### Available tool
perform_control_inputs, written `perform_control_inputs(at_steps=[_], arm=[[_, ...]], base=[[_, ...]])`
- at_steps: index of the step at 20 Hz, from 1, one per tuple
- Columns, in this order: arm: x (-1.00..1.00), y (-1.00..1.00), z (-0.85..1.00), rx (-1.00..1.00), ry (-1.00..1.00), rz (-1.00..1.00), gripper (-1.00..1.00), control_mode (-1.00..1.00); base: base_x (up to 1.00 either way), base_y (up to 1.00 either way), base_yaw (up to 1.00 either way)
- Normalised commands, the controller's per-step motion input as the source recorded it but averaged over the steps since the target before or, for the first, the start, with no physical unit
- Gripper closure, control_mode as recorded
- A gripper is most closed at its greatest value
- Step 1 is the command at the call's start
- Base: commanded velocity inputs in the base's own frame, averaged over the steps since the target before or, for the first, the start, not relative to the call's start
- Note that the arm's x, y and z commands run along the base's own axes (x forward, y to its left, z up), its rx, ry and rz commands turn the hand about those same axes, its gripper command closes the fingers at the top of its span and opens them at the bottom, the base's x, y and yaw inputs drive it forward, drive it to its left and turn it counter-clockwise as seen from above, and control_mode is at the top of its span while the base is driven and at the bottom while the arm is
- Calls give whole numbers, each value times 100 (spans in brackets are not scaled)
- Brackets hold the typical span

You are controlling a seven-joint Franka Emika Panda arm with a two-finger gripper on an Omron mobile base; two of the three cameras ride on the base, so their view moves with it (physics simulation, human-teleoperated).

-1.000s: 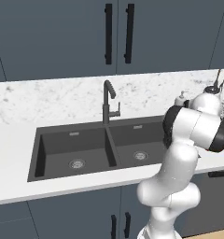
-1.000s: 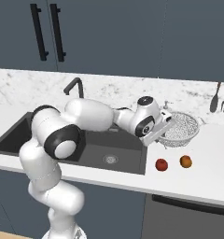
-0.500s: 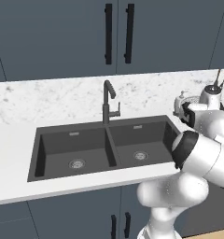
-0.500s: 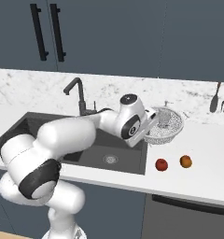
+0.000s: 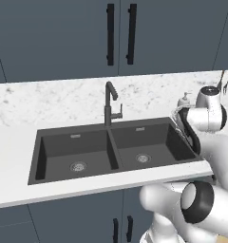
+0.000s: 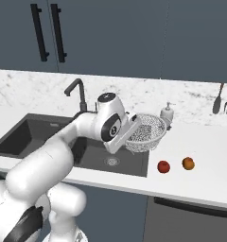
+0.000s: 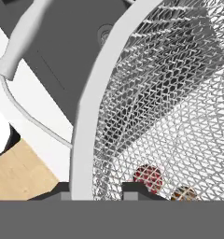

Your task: Put the colander in the sink, put the peach, peach, apple in the colander, and turn on the sink faucet and pour water over the colander.

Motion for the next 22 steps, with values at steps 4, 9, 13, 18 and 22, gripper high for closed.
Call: perform_control_inputs(at_steps=[4, 9, 13, 18, 22], arm=[[-60, 84, 9, 0, 1, 1, 100, -100], [-43, 94, 0, 0, 2, 2, 100, -100], [-15, 100, 0, 0, 3, 4, 100, -100], [0, 100, 0, 0, 8, 13, 100, -100], [21, 99, 2, 0, 9, 18, 100, -100]], base=[[0, 0, 0], [0, 0, 0], [0, 0, 0], [0, 0, 0], [0, 0, 0]])
